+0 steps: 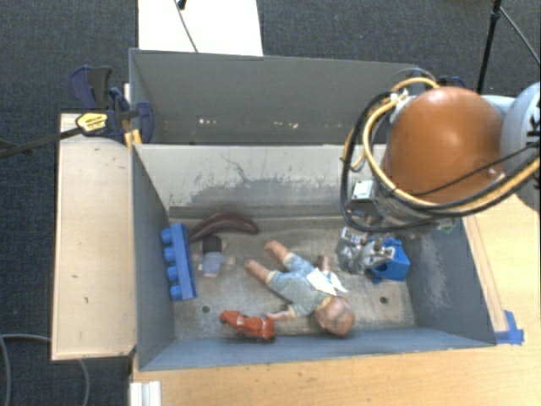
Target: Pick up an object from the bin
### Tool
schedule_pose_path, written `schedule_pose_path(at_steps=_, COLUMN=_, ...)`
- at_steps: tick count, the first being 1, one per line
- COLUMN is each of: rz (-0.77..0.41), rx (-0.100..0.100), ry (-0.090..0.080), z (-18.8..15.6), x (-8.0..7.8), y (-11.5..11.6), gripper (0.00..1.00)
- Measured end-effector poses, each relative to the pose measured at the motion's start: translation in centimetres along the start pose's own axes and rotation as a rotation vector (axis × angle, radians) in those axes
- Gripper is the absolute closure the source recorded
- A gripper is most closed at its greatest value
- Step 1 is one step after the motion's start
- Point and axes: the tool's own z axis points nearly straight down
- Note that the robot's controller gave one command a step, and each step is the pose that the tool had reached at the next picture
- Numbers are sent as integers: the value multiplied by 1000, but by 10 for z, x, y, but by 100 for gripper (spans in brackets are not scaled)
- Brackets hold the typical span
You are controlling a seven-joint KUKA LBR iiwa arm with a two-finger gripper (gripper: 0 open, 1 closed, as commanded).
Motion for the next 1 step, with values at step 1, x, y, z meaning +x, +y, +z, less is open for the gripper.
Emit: schedule_pose_path(at_steps=1, rz=-280, rx=9, ry=-2, z=97, x=-84, y=-13, gripper=0)
